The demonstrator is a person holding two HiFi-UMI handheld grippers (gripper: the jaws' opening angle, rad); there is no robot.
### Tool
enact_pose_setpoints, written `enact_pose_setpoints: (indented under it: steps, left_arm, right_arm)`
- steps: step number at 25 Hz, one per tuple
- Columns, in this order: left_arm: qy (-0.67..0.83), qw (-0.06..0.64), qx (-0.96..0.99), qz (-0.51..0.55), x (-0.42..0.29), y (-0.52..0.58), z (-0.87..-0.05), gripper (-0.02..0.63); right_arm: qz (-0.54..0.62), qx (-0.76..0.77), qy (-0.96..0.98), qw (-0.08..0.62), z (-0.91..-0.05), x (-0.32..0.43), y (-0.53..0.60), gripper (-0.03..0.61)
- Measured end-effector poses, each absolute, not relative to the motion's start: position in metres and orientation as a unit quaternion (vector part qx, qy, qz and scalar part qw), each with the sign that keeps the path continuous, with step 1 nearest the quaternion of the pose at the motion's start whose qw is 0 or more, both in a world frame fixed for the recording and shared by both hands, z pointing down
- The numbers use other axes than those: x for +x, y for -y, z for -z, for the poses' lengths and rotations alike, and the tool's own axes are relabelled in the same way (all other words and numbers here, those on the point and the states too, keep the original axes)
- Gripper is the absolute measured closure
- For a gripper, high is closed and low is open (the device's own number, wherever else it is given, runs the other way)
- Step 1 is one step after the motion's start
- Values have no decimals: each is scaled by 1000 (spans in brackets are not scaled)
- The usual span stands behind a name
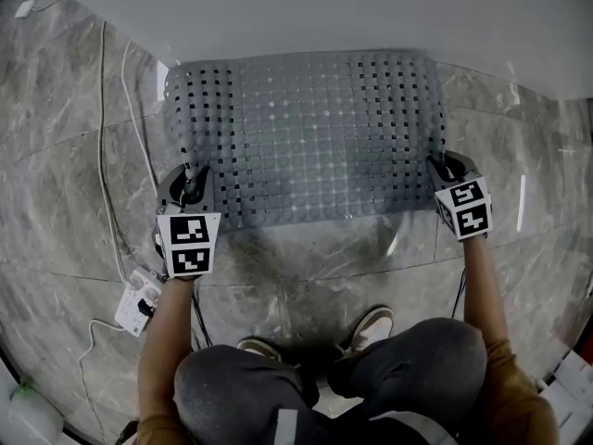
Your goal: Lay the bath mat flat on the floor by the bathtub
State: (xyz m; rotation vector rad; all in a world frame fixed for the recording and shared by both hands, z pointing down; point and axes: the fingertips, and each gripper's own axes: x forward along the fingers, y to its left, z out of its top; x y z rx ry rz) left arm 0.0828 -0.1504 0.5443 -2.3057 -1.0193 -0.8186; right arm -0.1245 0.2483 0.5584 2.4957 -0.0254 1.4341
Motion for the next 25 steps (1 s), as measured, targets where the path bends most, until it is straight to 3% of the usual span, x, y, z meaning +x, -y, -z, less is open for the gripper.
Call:
enact_pose_setpoints:
  steps: [11, 16, 17, 19, 25]
  left_arm:
    - [352, 223, -868, 270, 91, 168, -540, 339]
    - [357, 224, -868, 264, 87, 165, -538, 341]
    - [358, 229, -866, 264, 83, 164, -539, 358]
    - [362, 237, -861, 269, 77, 163, -544, 456]
    - [387, 245, -834, 307, 71, 154, -563, 483]
  right_arm:
    - [-525, 842, -10, 125, -563, -135, -264, 399]
    - [-510, 844, -45, 161, -548, -132, -286, 368]
    - [-510, 843, -41, 165, -547, -131, -285, 368]
    - [-506, 845, -31, 170, -548, -128, -277, 370]
    - [-474, 866, -15, 160, -544, -111, -250, 370]
